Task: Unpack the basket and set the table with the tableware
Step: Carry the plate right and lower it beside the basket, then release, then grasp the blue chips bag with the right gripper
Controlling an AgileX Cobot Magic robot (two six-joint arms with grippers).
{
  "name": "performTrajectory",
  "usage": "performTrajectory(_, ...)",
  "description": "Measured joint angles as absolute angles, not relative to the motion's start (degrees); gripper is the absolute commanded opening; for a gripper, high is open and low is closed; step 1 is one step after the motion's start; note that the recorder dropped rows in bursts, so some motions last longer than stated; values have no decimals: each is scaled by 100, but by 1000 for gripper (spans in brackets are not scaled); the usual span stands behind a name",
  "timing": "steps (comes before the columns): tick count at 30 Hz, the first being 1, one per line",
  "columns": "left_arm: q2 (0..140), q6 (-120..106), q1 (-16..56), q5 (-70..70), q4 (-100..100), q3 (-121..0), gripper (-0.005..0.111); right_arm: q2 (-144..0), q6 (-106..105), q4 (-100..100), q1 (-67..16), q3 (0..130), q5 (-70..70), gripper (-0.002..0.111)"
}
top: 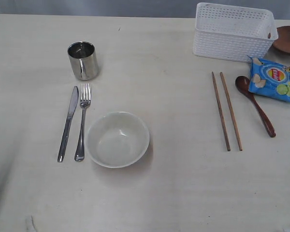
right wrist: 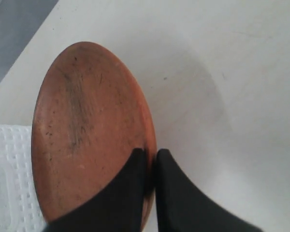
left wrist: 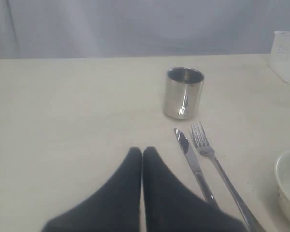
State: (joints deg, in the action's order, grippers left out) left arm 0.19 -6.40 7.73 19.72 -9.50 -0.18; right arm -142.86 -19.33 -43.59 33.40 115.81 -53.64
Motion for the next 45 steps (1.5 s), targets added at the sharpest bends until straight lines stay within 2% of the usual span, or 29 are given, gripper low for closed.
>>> performTrajectory(13, 19, -640, 773, 1972, -950, -18, 0, -14620, -2717, -5200, 2755, 11581, -5575, -1)
performTrajectory(22, 19, -640, 773, 1972, -950, -18, 0, -14620, -2841, -4904, 1816, 11622, -5714, 0)
performTrajectory(25, 19, -640, 773, 1972, -950, -18, 0, -14620, -2743, -4570, 1755, 11918, -5717, 0)
performTrajectory(26, 19, -640, 773, 1972, -950, -18, 0, -14620, -2680, -4469, 1755, 12121, -5734, 1)
performTrajectory(28, 19, -640, 773, 1972, -950, -18, 0, -14620, -2595, -4422, 1767, 12378, -5844, 18)
performTrajectory(29, 19, -640, 773, 1972, -950, -18, 0, -14620, -2563, -4422, 1767, 12433, -5902, 34)
performTrajectory(30, 19, -640, 773, 1972, -950, -18, 0, -14620, -2522, -4422, 1767, 12510, -6013, 43)
performTrajectory(36, 19, -640, 773, 1972, -950, -18, 0, -14566, -2268, -4133, 1846, 12538, -6304, 44)
performTrajectory(45, 19, -640, 773, 1972, -950, -18, 0, -13876, -1630, -3376, 2532, 12547, -6908, 44)
